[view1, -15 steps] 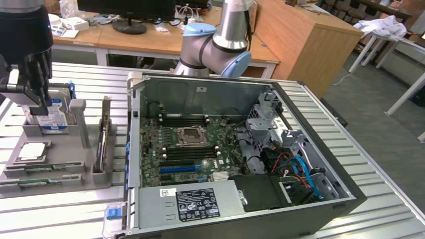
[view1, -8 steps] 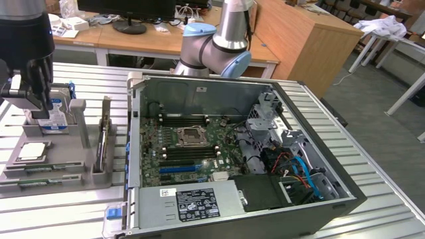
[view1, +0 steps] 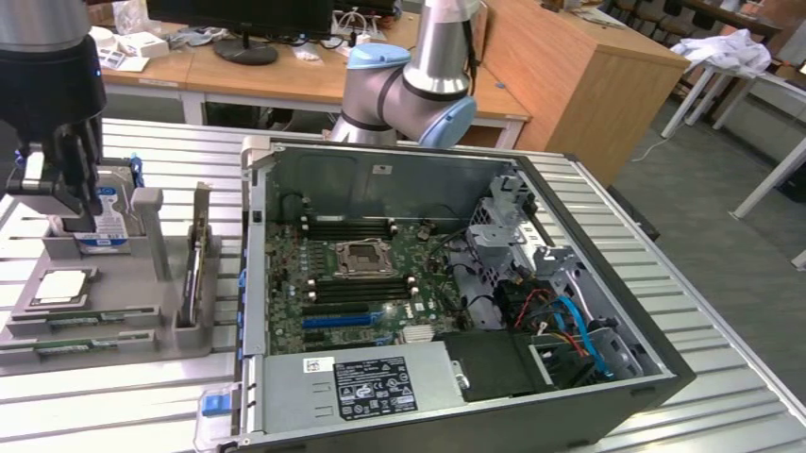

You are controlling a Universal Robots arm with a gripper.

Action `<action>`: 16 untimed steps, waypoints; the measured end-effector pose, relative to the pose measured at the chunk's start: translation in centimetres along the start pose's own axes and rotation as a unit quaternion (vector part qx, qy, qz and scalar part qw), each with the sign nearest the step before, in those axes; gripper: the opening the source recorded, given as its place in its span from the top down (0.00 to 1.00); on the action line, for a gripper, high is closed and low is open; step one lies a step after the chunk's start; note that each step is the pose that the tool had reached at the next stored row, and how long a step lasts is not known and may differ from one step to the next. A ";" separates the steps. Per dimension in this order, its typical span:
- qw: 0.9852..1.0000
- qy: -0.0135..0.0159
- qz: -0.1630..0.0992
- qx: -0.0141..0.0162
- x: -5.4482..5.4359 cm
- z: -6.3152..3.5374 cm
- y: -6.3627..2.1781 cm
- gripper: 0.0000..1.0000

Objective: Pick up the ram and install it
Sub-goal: 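Pick up the ram and move it above insertion slot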

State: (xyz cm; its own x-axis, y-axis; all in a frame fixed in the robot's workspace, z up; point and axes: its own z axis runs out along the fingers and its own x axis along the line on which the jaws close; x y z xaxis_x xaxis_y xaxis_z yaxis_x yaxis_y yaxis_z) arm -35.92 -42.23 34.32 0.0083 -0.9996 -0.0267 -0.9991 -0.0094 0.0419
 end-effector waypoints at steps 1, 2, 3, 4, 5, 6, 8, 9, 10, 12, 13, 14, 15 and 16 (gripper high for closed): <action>1.000 0.000 0.000 0.000 0.0 0.10 -0.01 0.70; 1.000 0.000 0.000 0.000 0.0 0.21 -0.01 0.70; 1.000 0.000 0.000 0.000 0.0 0.30 -0.01 0.70; 1.000 0.000 0.000 0.000 0.0 0.39 -0.02 0.70; 1.000 0.000 0.000 0.000 0.0 0.41 -0.02 0.70; 1.000 0.000 0.000 0.000 0.0 0.41 -0.02 0.70; 1.000 0.000 0.000 0.000 0.0 0.42 -0.02 0.70; 1.000 0.000 0.000 0.000 0.0 0.42 -0.02 0.70; 1.000 0.000 0.000 0.000 0.0 0.42 -0.02 0.70; 1.000 0.000 0.000 0.000 0.0 0.44 0.02 0.70; 1.000 0.000 0.000 0.000 0.0 0.45 0.08 0.70; 1.000 0.000 0.000 0.000 0.0 0.46 0.16 0.70; 1.000 0.000 0.000 0.000 0.0 0.46 0.26 0.70; 1.000 0.000 0.000 0.000 0.0 0.48 0.35 0.70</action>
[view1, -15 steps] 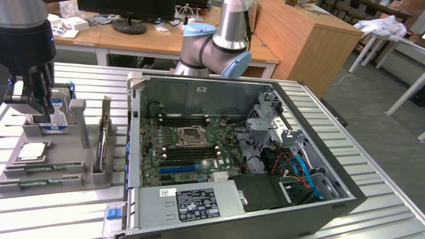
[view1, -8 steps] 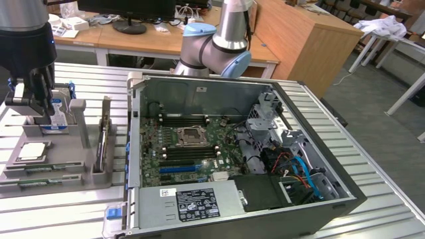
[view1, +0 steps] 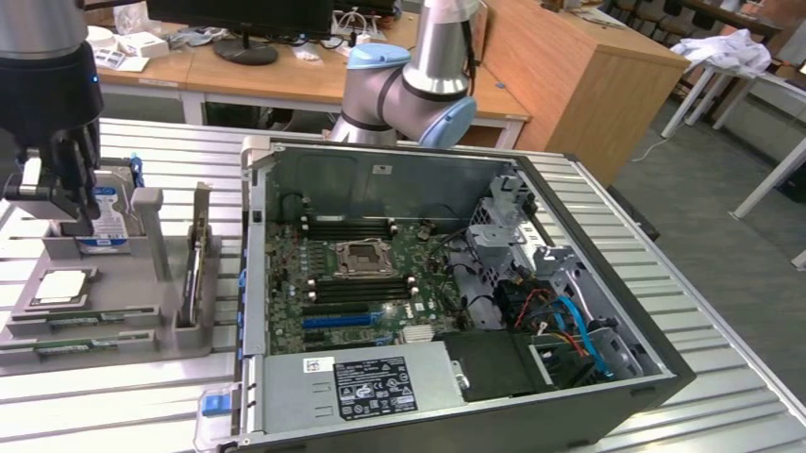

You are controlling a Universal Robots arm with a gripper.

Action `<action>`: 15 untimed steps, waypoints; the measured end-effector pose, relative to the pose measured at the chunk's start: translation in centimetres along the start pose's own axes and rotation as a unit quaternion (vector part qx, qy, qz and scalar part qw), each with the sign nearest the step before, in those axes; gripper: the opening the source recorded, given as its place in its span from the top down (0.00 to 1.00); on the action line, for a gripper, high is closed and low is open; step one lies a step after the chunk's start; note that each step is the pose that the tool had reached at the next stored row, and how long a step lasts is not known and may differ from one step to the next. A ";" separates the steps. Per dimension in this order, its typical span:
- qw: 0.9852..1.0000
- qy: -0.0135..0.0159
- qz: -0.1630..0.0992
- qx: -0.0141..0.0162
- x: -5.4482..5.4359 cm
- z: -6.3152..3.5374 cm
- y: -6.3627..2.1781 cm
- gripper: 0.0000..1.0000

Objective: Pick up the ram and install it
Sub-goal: 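Pick up the ram and move it above insertion slot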

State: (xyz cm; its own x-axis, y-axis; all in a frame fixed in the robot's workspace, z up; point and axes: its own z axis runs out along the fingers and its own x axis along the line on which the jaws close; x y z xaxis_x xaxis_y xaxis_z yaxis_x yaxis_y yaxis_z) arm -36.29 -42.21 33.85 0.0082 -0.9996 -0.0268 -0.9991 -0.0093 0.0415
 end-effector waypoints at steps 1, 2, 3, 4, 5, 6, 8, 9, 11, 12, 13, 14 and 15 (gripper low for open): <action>1.000 0.000 0.000 0.000 0.0 0.01 0.09 0.70; 1.000 0.000 0.000 0.000 0.0 0.02 0.16 0.70; 1.000 0.000 0.000 0.000 0.0 0.02 0.17 0.70; 1.000 0.000 0.000 0.000 0.0 0.02 0.17 0.70; 1.000 0.000 0.000 0.000 0.0 0.02 0.17 0.70; 1.000 0.000 0.000 0.000 0.0 0.02 0.17 0.70; 1.000 0.000 0.000 0.000 0.0 0.03 0.18 0.70; 1.000 0.000 0.000 0.000 0.0 0.07 0.19 0.70; 1.000 0.000 0.000 0.000 0.0 0.26 0.18 0.70; 1.000 0.000 0.000 0.000 0.0 0.39 0.17 0.70; 1.000 0.000 0.000 0.000 0.0 0.54 0.18 0.70; 1.000 0.000 0.000 0.000 0.0 0.69 0.17 0.70; 1.000 0.000 0.000 0.000 0.0 0.84 0.17 0.70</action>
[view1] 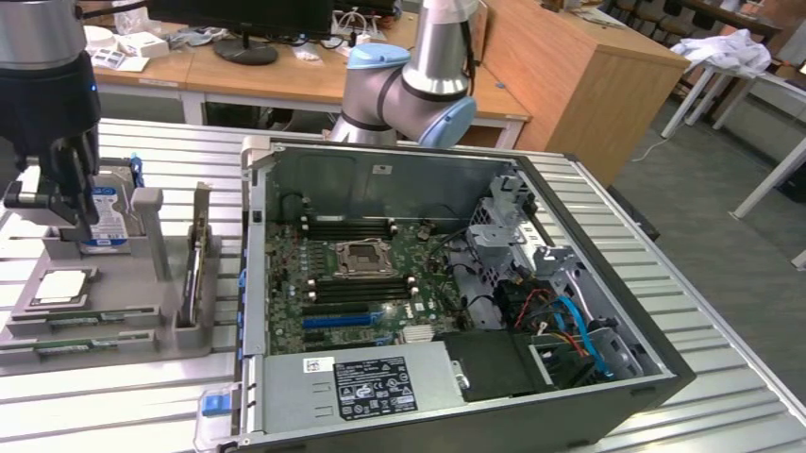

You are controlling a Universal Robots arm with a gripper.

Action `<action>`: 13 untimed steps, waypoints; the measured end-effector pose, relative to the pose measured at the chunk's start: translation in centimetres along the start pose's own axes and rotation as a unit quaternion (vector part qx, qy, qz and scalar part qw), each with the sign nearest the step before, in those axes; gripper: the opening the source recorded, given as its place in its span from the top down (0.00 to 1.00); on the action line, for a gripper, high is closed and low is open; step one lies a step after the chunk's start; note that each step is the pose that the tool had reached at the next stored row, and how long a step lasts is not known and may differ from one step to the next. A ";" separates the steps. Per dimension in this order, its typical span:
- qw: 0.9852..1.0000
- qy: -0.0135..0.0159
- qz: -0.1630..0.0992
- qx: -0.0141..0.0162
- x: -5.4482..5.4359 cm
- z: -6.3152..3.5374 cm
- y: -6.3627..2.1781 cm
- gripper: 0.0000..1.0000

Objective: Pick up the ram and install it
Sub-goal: 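Pick up the ram and move it above insertion slot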

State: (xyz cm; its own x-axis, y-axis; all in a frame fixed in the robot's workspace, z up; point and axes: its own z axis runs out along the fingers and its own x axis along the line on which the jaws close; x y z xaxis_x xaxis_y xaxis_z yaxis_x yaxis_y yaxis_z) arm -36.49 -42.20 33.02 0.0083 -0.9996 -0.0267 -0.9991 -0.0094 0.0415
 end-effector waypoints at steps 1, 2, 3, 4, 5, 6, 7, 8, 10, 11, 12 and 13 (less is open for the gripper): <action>1.000 0.000 0.000 0.000 0.0 0.17 0.00 0.70; 1.000 0.000 0.000 0.000 0.0 0.32 -0.01 0.70; 1.000 0.000 0.000 0.000 0.0 0.47 -0.01 0.70; 1.000 0.000 0.000 0.000 0.0 0.63 -0.01 0.70; 1.000 0.000 0.000 0.000 0.0 0.77 -0.02 0.70; 1.000 0.000 0.000 0.000 0.0 0.90 -0.02 0.70; 1.000 0.000 0.000 0.000 0.0 1.03 -0.03 0.70; 1.000 0.000 0.000 0.000 0.0 1.19 -0.03 0.70; 1.000 0.000 0.000 0.000 0.0 1.44 -0.04 0.70; 1.000 0.000 0.000 0.000 0.0 1.55 -0.05 0.70; 1.000 0.000 0.000 0.000 0.0 1.67 -0.05 0.70; 1.000 0.000 0.000 0.000 0.0 1.80 -0.06 0.70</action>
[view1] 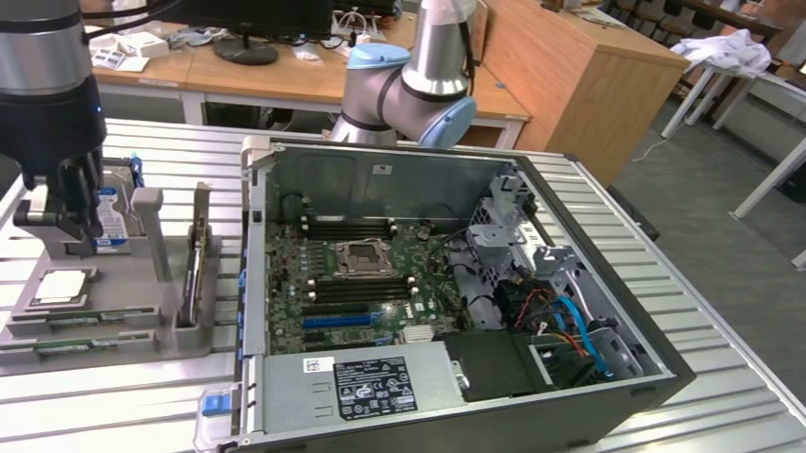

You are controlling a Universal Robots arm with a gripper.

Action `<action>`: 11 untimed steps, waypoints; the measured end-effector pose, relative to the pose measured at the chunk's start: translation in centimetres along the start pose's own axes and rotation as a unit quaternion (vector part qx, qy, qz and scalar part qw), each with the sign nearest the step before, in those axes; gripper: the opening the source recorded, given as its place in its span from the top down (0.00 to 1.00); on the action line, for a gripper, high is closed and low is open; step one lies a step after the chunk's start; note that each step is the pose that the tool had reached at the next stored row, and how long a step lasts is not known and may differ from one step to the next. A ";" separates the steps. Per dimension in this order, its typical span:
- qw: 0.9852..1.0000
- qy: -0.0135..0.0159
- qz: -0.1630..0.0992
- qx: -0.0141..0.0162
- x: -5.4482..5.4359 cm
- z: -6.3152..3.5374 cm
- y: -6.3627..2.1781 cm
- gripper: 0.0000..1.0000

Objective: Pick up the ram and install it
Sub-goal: 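Pick up the ram and move it above insertion slot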

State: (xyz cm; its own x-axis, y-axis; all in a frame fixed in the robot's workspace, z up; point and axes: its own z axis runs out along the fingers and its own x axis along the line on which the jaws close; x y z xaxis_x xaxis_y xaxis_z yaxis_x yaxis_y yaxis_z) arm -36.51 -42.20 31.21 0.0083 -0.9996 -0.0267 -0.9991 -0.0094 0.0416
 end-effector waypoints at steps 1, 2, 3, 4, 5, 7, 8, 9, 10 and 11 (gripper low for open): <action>1.000 0.000 0.000 0.000 0.0 0.14 0.00 0.70; 1.000 0.000 0.000 0.000 0.0 0.28 -0.01 0.70; 1.000 0.000 0.000 0.000 0.0 0.43 -0.02 0.70; 1.000 0.000 0.000 0.000 0.0 0.57 -0.02 0.70; 1.000 0.000 0.000 0.000 0.0 0.71 -0.03 0.70; 1.000 0.000 0.000 0.000 0.0 1.01 -0.04 0.70; 1.000 0.000 0.000 0.000 0.0 1.16 -0.05 0.70; 1.000 0.000 0.000 0.000 0.0 1.31 -0.05 0.70; 1.000 0.000 0.000 0.000 0.0 1.46 -0.06 0.70; 1.000 0.000 0.000 0.000 0.0 1.60 -0.06 0.70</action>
State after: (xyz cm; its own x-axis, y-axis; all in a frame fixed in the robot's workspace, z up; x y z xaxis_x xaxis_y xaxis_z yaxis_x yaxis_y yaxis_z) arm -36.51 -42.20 29.61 0.0083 -0.9996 -0.0267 -0.9991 -0.0094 0.0416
